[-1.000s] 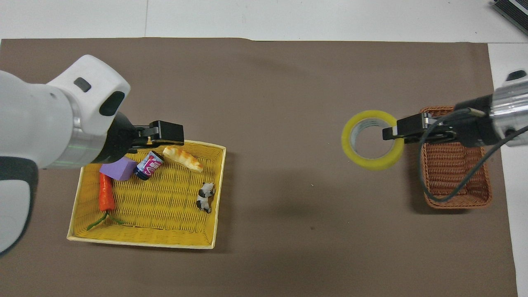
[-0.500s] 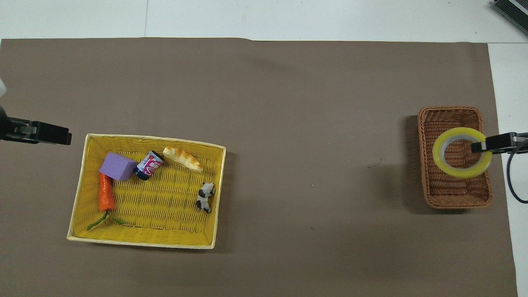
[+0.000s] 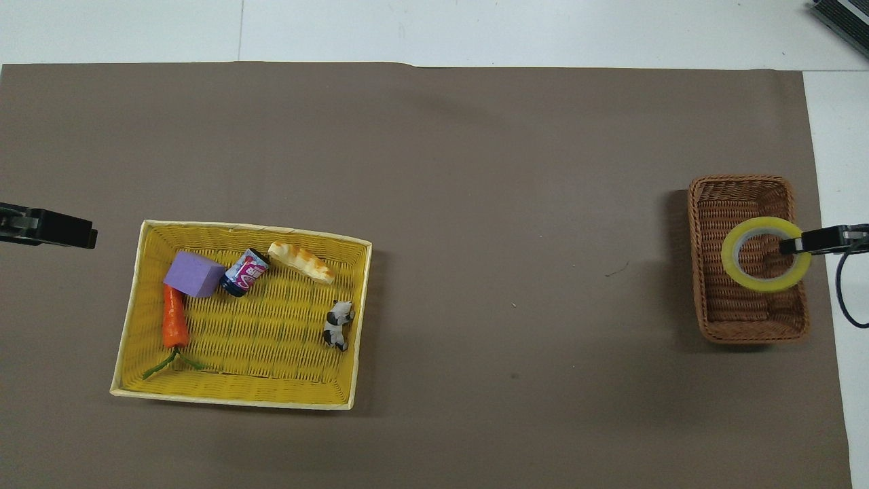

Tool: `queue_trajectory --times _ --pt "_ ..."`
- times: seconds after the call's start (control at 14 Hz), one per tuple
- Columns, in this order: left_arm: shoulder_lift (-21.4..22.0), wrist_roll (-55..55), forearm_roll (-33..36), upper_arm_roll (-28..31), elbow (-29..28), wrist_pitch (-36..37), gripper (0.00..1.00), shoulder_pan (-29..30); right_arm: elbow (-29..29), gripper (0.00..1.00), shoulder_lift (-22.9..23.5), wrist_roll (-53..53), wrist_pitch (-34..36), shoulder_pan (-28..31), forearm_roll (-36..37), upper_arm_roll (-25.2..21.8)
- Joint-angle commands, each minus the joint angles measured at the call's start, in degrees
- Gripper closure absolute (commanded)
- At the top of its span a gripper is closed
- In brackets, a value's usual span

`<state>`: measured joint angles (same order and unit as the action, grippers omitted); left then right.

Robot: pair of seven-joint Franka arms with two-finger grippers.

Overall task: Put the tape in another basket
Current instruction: 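Lower the tape into the wicker basket and open the right gripper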

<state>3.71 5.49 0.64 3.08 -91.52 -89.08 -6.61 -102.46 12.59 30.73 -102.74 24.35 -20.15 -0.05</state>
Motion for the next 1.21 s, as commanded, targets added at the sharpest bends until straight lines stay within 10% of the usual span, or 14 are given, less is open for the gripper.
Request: queue_trajectory --times 0.0,0.79,0.93,1.0,1.14 --pt "0.33 0.04 -1.25 -0.71 0.29 1.28 0.0 1.51 -2.04 1.0 0.24 2.75 -2.02 1.14 0.55 0.41" --pt "0.42 0.22 -1.25 -0.71 0.47 1.46 0.0 2.22 -2.3 0.95 5.6 7.42 -4.93 3.25 -1.12 0.49" --pt "0.42 0.22 -1.25 -0.8 0.47 1.37 0.0 2.13 -2.74 0.57 5.61 7.33 -5.71 2.99 -1.12 0.49" --pt "0.42 0.22 -1.25 -0.8 0.47 1.37 0.0 2.13 -2.92 0.19 5.61 7.33 -5.98 2.9 -1.12 0.49" --pt "0.42 0.22 -1.25 -0.8 0.47 1.37 0.0 2.22 -1.87 0.0 5.78 7.42 -5.63 3.07 -1.21 0.58"
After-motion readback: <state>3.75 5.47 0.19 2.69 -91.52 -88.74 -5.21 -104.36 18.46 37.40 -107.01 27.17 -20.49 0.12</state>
